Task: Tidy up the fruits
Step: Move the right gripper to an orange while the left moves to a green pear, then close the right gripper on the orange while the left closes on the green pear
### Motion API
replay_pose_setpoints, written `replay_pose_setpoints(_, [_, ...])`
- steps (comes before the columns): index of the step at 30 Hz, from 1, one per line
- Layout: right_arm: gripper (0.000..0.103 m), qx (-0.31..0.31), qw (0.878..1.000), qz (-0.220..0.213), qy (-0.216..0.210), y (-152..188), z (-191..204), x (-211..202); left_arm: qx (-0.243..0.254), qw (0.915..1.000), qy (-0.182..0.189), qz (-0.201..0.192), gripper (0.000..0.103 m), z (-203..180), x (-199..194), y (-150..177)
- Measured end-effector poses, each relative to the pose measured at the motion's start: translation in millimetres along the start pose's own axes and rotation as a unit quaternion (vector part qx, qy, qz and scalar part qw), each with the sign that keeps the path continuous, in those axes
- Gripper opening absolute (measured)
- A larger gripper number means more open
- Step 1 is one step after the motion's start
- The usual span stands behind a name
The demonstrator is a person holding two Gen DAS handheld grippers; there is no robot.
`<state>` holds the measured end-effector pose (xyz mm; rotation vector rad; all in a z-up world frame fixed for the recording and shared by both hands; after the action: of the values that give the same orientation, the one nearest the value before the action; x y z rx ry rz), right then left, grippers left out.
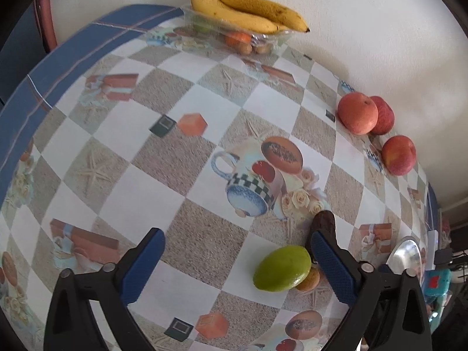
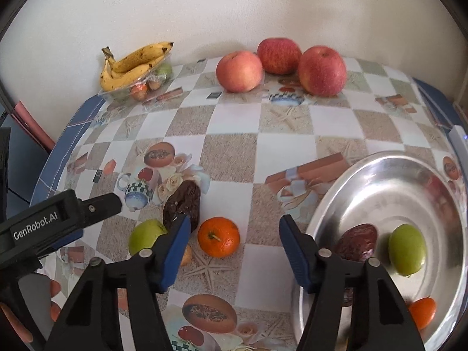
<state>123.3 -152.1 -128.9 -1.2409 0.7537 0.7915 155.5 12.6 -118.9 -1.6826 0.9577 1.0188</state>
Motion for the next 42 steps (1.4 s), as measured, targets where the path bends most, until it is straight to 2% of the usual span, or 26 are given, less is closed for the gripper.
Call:
replay_pose_setpoints(2, [0.054,0.002,1.000,0.011,-0.009,1.9,1.8,6.7,0.002,1.0000,0.004,0.006,0.098,-2.9,2.9,1.7])
replay_pose_setpoints(8, [0.048,-0.006,1.000,0.026,0.000,4.8,5.4,17.8,0.012,0.9998,0.006,0.016,0.097,-10.7,6.6,5.0])
replay_pose_setpoints(10, [0.048,-0.006,1.000,0.030,0.001,4.7,6.1,20.8,0.014,0.9997,0.005,0.018,0.096,-11.8,7.4,6.1])
replay_pose_setpoints(12, [0.048,-0.003,1.000,0.030,-0.003,4.3,5.8,22.0,0.016,0.9996,0.006,0.023,0.090,-12.6,9.0,7.3])
replay_pose_setpoints(19, [0.047,-0.001,0.999,0.034,-0.011,5.3,8.7,26.7,0.012,0.9989,0.017,0.041,0.089,-14.4,14.7,11.6])
replay_pose_setpoints(23, [0.038,0.000,0.999,0.034,-0.023,4.9,11.7,26.4,0.017,0.9987,0.022,0.044,0.089,-17.5,14.2,13.0])
replay_pose_setpoints(34, [0.037,0.025,0.998,0.044,-0.027,11.8,3.0,20.6,0.029,0.9972,0.033,0.061,0.086,-27.0,17.1,19.8])
replay_pose_setpoints(37, [0.037,0.033,0.998,0.047,-0.027,14.5,-0.4,18.2,0.031,0.9966,0.036,0.068,0.076,-29.1,19.5,21.9])
replay_pose_setpoints(40, [0.037,0.043,0.997,0.051,-0.025,18.0,-4.3,14.3,0.030,0.9964,0.033,0.072,0.074,-29.2,21.8,24.1])
replay_pose_setpoints(41, [0.037,0.046,0.997,0.052,-0.026,19.2,-5.6,12.6,0.031,0.9963,0.033,0.074,0.067,-29.2,22.3,25.1])
replay_pose_setpoints(42, [0.037,0.048,0.997,0.053,-0.026,20.1,-6.4,11.5,0.029,0.9960,0.038,0.076,0.066,-29.9,23.3,26.1])
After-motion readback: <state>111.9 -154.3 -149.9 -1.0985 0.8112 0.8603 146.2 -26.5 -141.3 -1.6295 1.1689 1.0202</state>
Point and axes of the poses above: each gripper's, at about its wrist camera, not at the fingertips, and x roughly the way its jaws point, z to its left, y to its underside, the point moved 3 cm from there along x, roughly the way its jaws point, and after that the axes turned 2 degrees about -y, right-handed, at the moved point
